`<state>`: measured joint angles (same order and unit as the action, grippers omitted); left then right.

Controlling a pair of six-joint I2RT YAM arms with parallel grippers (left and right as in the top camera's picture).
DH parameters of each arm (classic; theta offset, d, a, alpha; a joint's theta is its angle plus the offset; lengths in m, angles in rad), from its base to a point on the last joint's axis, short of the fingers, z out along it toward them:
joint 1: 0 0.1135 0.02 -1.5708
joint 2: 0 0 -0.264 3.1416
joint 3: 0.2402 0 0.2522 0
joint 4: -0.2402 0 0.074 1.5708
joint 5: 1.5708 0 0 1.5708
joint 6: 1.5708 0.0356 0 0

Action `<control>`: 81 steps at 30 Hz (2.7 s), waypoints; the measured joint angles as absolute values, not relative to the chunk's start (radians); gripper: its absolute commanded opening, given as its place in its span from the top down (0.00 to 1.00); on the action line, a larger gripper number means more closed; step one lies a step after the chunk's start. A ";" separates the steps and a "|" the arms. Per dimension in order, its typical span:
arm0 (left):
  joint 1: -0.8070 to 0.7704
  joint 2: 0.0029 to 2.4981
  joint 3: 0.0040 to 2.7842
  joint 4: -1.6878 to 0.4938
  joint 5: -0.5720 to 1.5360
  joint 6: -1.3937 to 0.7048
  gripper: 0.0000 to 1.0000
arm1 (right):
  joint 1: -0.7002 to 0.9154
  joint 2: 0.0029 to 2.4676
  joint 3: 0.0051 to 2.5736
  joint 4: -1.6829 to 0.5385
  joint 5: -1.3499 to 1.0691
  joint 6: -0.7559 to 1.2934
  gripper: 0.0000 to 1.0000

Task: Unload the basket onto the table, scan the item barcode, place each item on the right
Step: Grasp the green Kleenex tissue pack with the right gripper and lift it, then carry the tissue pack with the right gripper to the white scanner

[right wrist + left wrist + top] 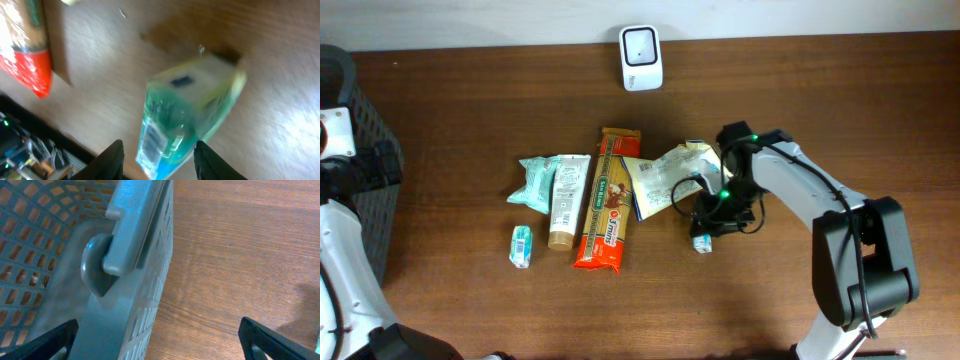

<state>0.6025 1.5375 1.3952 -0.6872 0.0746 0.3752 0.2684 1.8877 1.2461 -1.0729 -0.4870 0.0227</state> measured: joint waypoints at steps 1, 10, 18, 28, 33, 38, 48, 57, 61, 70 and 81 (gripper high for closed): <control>0.603 1.538 1.395 -0.687 0.074 0.375 0.01 | 0.284 1.888 1.246 -1.055 -0.491 0.034 0.55; 0.603 1.538 1.395 -0.687 0.075 0.375 0.01 | 0.388 1.888 1.246 -1.029 -0.360 0.216 0.52; 0.603 1.538 1.395 -0.687 0.074 0.375 0.01 | 0.388 1.884 1.155 -0.995 -0.345 0.284 0.65; 0.603 1.538 1.395 -0.687 0.074 0.375 0.01 | 0.388 1.861 1.069 -0.832 -0.504 0.311 0.96; 0.603 1.538 1.395 -0.687 0.075 0.375 0.01 | 0.366 1.851 1.074 -0.870 -0.498 0.292 0.96; 0.603 1.538 1.395 -0.687 0.075 0.375 0.01 | 0.217 1.720 1.177 -1.023 -0.452 0.088 0.96; 0.603 1.538 1.395 -0.687 0.075 0.375 0.01 | 0.196 1.767 1.155 -1.061 -0.379 0.234 0.12; 0.603 1.538 1.395 -0.688 0.075 0.375 0.01 | 0.278 1.769 1.064 -0.916 -0.442 0.405 0.25; 0.603 1.538 1.395 -0.687 0.074 0.375 0.01 | 0.308 1.771 1.005 -0.853 -0.393 0.482 0.34; 0.603 1.538 1.395 -0.687 0.074 0.375 0.01 | 0.320 1.768 0.972 -0.725 -0.425 0.499 0.96; 0.603 1.538 1.396 -0.687 0.074 0.375 0.01 | 0.242 1.640 1.186 -1.056 -0.450 0.299 0.96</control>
